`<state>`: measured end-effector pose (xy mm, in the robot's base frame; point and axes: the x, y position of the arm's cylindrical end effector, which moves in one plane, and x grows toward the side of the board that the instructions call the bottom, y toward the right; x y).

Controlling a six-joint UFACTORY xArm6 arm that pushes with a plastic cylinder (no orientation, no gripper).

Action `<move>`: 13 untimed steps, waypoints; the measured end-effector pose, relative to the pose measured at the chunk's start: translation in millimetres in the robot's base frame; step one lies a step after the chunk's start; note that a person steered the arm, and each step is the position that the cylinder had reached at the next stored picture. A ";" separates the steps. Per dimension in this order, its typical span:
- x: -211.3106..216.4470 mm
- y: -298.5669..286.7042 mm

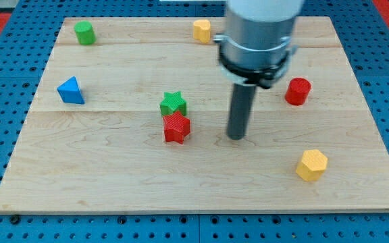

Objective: Separate the red star and the green star

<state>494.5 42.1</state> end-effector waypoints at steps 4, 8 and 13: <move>-42.0 -133.8; -40.7 -180.2; 4.1 -153.9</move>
<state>498.6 -111.8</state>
